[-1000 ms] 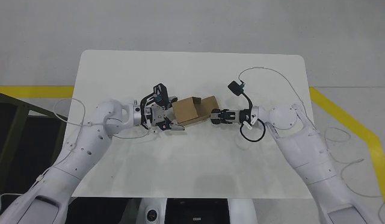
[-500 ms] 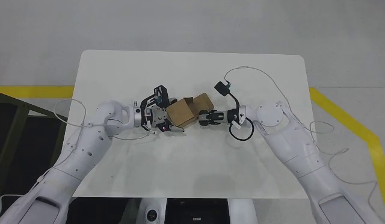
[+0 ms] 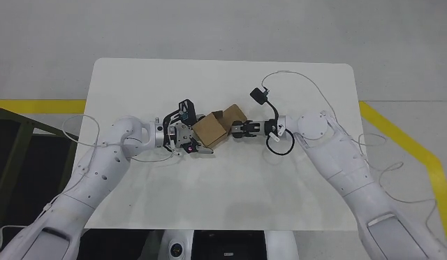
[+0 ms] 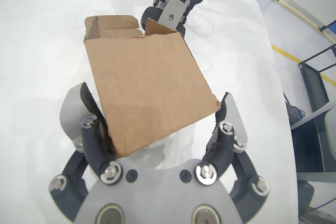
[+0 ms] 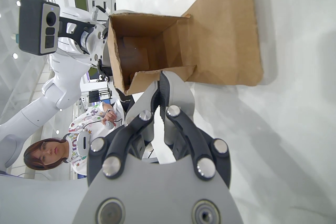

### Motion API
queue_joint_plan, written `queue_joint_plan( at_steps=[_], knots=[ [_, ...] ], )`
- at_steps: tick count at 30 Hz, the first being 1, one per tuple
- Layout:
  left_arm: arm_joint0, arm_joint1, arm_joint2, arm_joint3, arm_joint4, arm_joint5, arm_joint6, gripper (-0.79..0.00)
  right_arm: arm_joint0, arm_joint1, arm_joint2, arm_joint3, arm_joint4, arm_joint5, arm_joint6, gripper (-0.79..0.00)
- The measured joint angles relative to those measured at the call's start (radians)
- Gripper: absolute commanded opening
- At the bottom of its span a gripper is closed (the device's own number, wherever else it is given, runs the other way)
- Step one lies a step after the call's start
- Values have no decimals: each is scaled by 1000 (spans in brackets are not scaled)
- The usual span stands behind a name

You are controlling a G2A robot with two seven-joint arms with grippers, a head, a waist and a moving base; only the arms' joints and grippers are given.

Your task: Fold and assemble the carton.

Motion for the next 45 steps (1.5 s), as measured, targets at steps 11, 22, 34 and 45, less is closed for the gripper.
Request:
queue_joint_plan(
  at_steps=[11,22,34,45],
  knots=[
    [6,-1,-6,-1,-5,1,-3,0,89,-28,-37,111,15,-69,14,-785],
    [10,0,-17,2,-5,0,-11,0,172,-73,-106,241,74,-166,113,-785],
    [14,1,-29,5,-4,-4,-16,0,164,-105,-143,272,128,-155,123,-785],
    [26,2,-45,-15,4,15,3,0,107,-96,-124,209,120,-104,90,-785]
  ],
)
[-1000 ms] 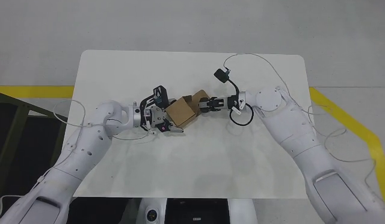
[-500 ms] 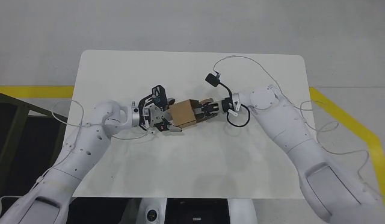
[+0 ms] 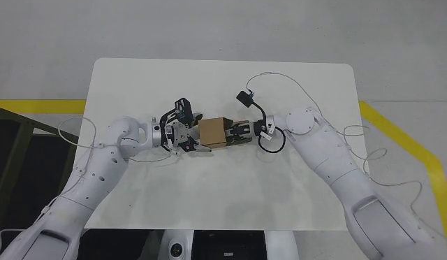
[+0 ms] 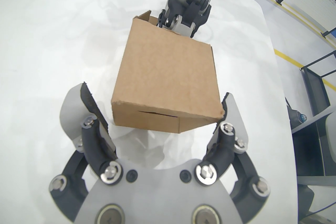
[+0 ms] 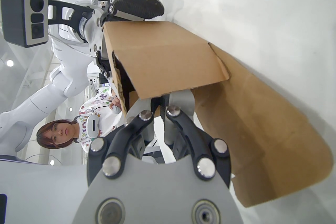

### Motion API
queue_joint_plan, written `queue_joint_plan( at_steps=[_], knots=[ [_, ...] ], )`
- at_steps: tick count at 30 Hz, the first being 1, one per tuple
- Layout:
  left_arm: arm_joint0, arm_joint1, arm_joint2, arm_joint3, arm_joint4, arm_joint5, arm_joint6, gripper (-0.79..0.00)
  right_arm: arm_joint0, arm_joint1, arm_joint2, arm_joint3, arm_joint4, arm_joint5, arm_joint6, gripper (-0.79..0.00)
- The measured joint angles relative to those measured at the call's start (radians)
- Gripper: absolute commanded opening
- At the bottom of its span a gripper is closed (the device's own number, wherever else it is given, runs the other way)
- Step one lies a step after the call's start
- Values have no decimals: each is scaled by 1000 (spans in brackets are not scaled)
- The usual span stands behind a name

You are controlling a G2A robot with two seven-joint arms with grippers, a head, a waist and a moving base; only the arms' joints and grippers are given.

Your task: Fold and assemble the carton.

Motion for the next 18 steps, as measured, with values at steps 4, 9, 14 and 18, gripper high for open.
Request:
queue_joint_plan(
  at_steps=[4,9,14,18],
  knots=[
    [8,2,-7,-6,11,4,8,0,-13,4,8,-31,-6,19,-6,-785],
    [11,-1,1,-6,35,-4,10,0,-28,6,13,-61,-12,31,-15,-785],
    [10,-1,-5,-24,88,-11,57,0,-33,7,19,-69,-20,41,-20,-785],
    [24,4,-27,-45,158,-27,137,0,-37,9,26,-72,-25,46,-24,-785]
  ],
)
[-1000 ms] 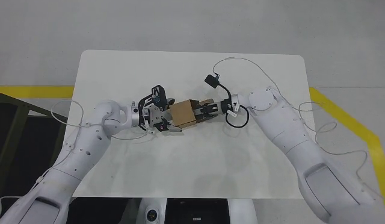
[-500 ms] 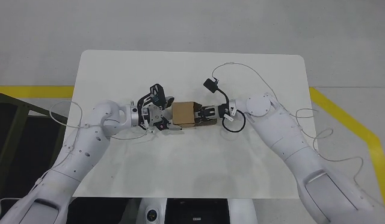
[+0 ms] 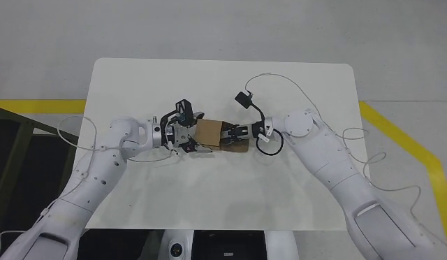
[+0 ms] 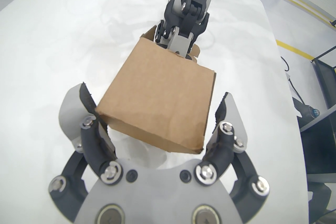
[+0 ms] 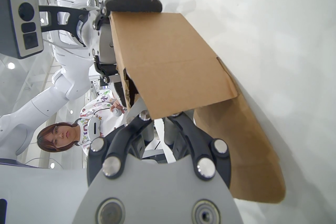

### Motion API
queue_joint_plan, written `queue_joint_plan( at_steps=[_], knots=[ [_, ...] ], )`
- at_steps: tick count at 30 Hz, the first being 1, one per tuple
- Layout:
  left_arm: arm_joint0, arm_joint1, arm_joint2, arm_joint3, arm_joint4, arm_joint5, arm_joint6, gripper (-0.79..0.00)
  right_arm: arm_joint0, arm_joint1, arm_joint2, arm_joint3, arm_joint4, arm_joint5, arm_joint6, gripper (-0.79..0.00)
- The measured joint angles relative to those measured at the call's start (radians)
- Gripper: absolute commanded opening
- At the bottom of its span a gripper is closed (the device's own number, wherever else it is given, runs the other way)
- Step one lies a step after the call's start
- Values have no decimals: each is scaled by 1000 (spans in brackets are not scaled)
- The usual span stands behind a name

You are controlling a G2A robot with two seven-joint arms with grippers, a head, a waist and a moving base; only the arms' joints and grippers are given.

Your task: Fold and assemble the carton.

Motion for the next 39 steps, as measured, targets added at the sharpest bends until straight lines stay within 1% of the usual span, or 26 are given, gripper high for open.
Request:
queue_joint_plan(
  at_steps=[5,12,19,22,29,36,39],
  knots=[
    [12,6,4,-5,79,-1,62,0,-5,1,5,-6,-3,2,-2,-785],
    [-6,8,37,27,129,-1,123,0,-6,-6,-4,-11,-2,7,-4,-785],
    [-16,3,55,43,136,-1,150,0,-5,-17,-23,-17,-2,8,1,-785],
    [-22,1,56,51,135,-1,150,0,1,-13,-14,-14,-18,5,2,-785],
    [-26,-1,52,61,130,-1,144,0,-25,25,61,-61,-67,17,18,-785],
    [-22,-2,44,61,120,1,135,0,-106,80,186,-173,-101,51,20,-785],
    [-19,-2,40,60,114,1,132,0,-134,96,225,-205,-121,71,5,-785]
  ],
)
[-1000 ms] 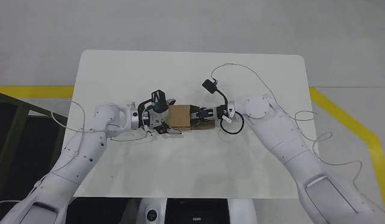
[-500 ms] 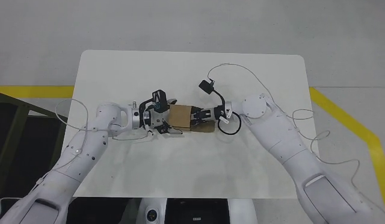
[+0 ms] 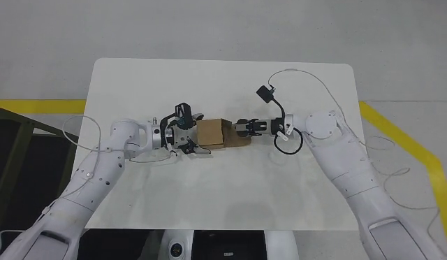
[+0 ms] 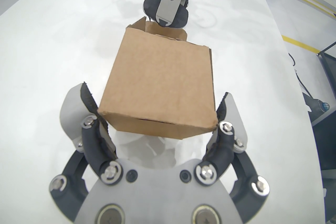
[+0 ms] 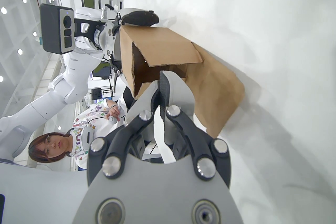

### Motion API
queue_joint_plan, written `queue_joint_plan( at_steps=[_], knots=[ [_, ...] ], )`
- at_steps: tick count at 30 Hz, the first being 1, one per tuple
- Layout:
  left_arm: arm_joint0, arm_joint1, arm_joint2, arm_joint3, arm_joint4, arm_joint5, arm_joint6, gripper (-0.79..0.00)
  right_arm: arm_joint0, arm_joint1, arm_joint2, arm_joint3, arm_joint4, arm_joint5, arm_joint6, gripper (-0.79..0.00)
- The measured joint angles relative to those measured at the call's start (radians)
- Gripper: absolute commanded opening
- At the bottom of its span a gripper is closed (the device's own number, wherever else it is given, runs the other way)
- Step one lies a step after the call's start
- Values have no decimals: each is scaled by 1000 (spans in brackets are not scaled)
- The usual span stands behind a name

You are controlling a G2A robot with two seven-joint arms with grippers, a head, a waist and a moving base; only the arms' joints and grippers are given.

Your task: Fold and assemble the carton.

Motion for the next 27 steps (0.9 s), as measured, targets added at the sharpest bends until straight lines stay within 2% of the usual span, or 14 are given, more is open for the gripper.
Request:
queue_joint_plan(
  at_steps=[5,13,21,27],
  knots=[
    [3,-1,-2,-3,-6,-1,-8,0,0,0,-2,10,-2,4,-21,-785],
    [3,-3,-5,-3,-15,-2,-16,0,80,-38,-88,121,23,-35,-65,-785],
    [1,-4,-2,-4,-22,-2,-26,0,131,-66,-159,177,46,-78,7,-785],
    [0,-4,5,-8,-27,-2,-33,0,130,-82,-191,192,71,-84,11,-785]
  ],
)
